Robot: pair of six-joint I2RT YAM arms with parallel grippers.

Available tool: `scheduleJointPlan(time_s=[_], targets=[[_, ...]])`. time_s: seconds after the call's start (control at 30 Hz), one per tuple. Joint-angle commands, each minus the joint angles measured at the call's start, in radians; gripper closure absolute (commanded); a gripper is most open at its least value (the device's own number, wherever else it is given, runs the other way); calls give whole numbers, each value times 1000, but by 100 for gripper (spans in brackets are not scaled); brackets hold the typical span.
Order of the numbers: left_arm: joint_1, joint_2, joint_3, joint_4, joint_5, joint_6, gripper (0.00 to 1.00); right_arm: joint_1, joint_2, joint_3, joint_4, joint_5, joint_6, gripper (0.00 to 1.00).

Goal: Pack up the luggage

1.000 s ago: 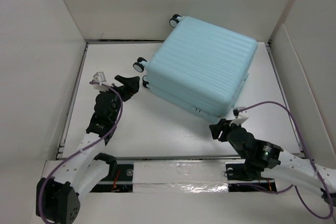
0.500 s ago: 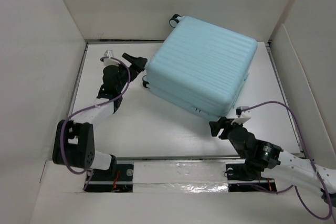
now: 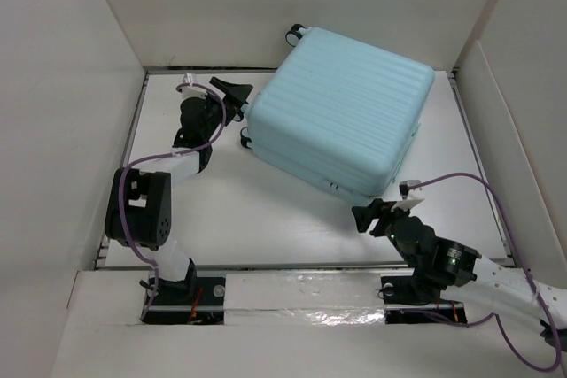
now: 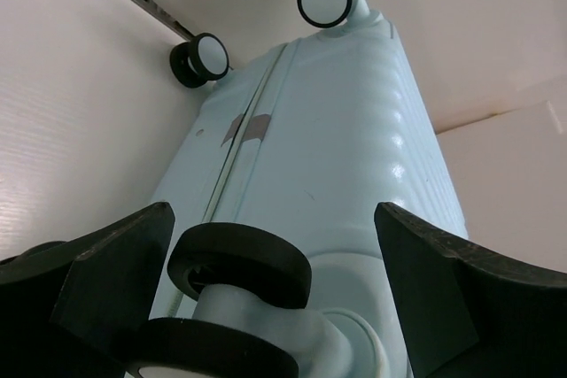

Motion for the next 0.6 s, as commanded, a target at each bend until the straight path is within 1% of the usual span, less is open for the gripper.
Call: scheduleJointPlan(time_s=[0.0,0.1,0.13,0.2,0.23,0.3,0.33,0.4,0.43,0.47,0.57], targets=[[2,21,2,190,34,-70,7,-15,1,-5,16,24,0,28],[2,39,-47,314,34,-128,15,-15,10,0,7,31,9,29],[2,44,-61,383,34,-146,24,-24,15,6,1,30,18,30],[2,59,-95,451,33,-185,37,-35,33,12,-4,18,20,33],[2,64,-103,500,28,-195,50,-49,39,17,-7,15,21,34],[2,76,-123,546,24,-215,65,-64,51,20,-1,-2,14,37],[2,82,-127,599,25,-220,73,-64,50,21,4,-11,3,38],[2,92,-143,641,22,-222,83,-99,39,23,5,-37,-11,40],[2,92,-150,675,15,-219,94,-110,32,21,11,-50,-28,40],[2,79,-175,687,4,-217,100,-135,24,21,10,-74,-34,40],[11,18,-231,680,-36,-191,100,-184,-14,12,33,-138,-80,40]])
